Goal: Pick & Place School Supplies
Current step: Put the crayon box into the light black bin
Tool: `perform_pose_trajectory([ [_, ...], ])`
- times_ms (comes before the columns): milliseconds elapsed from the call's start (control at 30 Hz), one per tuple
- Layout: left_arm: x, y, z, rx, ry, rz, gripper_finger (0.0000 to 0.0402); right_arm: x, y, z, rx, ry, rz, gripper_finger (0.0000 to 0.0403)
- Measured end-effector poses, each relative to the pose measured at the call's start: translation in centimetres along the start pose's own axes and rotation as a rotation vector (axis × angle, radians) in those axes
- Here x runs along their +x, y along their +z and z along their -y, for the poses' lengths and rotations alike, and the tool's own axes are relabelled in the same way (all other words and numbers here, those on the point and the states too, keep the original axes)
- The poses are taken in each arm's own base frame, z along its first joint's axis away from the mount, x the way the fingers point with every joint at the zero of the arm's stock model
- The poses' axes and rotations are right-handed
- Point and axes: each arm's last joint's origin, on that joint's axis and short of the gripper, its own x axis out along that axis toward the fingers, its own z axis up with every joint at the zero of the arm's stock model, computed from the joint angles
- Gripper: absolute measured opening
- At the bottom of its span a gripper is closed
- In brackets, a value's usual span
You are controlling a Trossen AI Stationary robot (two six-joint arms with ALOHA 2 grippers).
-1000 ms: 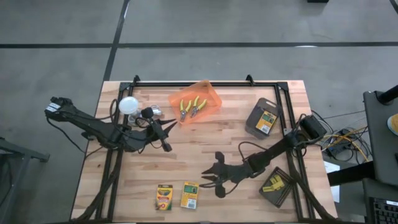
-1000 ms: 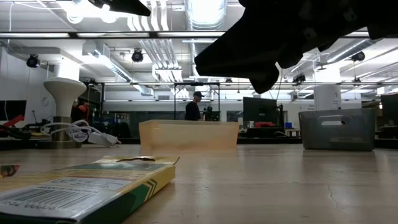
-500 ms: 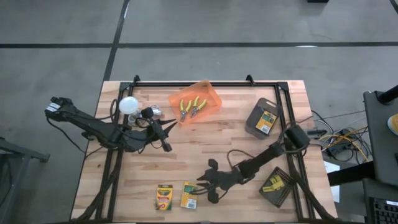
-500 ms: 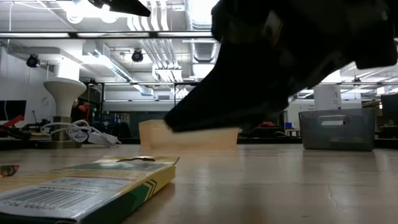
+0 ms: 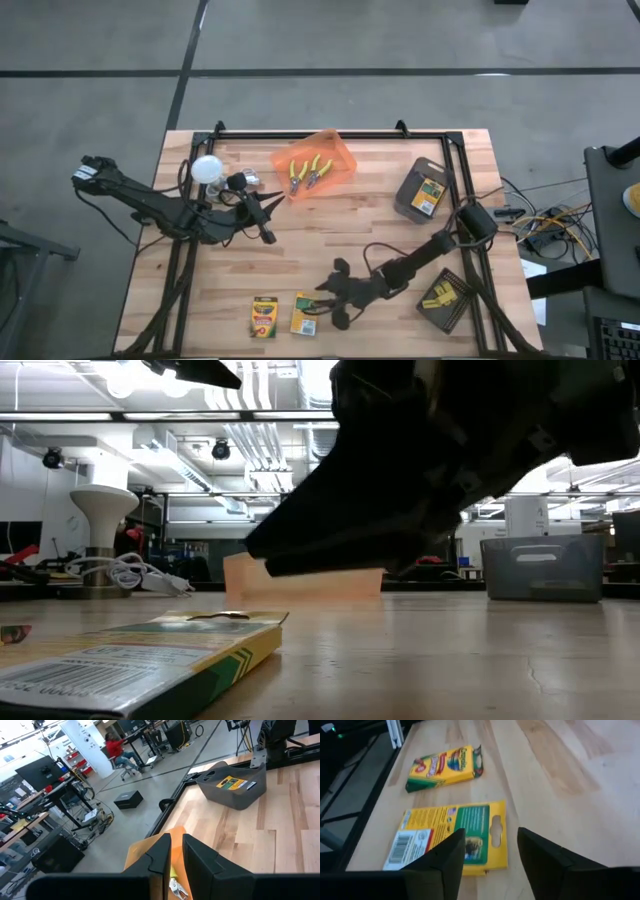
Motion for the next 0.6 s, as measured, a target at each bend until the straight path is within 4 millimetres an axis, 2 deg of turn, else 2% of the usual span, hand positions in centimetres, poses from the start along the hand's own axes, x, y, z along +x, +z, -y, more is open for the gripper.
perform_pose_trajectory([
  [300, 0.00, -0.01, 0.00, 0.001, 0.000, -0.001, 0.0053, -0.20, -0.79, 0.57, 0.153, -0.008, -0.028, 0.0175],
  [600, 0.00, -0.01, 0.00, 0.001, 0.000, -0.001, 0.0053, 0.00, -0.62, 1.01, 0.346, 0.016, -0.055, 0.0167],
])
